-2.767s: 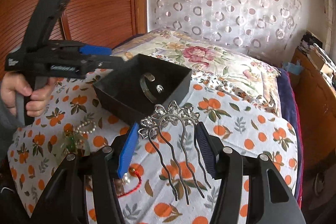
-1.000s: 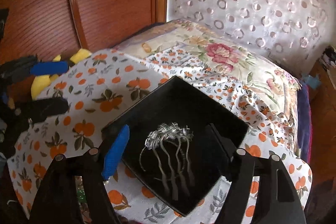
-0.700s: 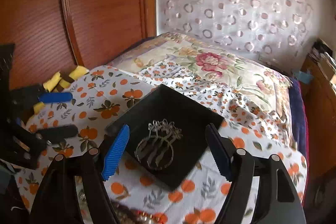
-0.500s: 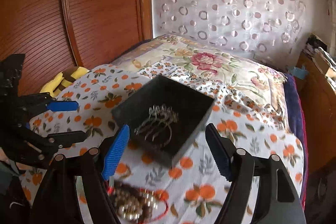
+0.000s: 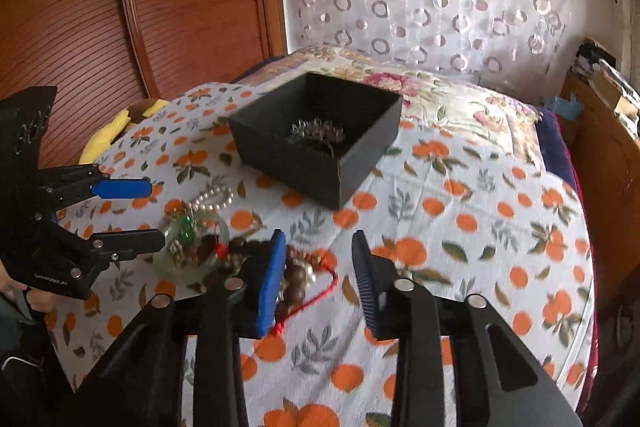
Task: Organize jewelry
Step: 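Move both tools back over the jewelry pile, then grasp the pale green jade bangle with the left tool and lift it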
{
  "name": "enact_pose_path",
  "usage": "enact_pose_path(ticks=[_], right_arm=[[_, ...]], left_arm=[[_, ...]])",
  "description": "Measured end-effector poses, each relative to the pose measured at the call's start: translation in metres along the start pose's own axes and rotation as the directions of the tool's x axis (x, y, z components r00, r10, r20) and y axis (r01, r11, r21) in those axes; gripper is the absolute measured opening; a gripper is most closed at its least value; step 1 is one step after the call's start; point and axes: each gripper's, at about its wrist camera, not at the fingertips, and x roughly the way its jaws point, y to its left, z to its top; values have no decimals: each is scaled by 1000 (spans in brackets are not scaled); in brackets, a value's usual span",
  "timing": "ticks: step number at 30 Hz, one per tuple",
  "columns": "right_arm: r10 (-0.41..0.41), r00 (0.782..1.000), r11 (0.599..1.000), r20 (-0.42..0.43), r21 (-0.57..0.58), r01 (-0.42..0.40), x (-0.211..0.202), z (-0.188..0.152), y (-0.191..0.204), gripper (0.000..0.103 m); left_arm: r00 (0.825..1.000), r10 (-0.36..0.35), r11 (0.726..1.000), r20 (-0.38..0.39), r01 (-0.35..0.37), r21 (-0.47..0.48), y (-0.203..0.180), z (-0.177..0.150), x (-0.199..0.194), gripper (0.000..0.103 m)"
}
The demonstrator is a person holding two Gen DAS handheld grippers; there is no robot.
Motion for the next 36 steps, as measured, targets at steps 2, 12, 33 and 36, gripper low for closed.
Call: enact_pose_path(ticks=[2, 12, 33, 36], right_arm=[[-6, 1000, 1000, -2, 4, 6, -1, -5, 1, 27], [-1, 1000, 1000, 8, 8, 1, -21, -36, 13, 26], [8, 1000, 999, 20, 43, -9, -29, -44, 7, 26], [9, 1000, 999, 17, 35, -9, -27, -44, 10, 26]], left_arm=[[1000, -4, 1000, -2, 4, 1, -3, -2, 2, 80], [999, -10, 1000, -54, 10, -2, -16, -1, 25, 80], [996, 45, 997, -71, -41, 61, -27, 9, 28, 80], [997, 32, 998, -74, -28, 53, -20, 2, 21, 80]])
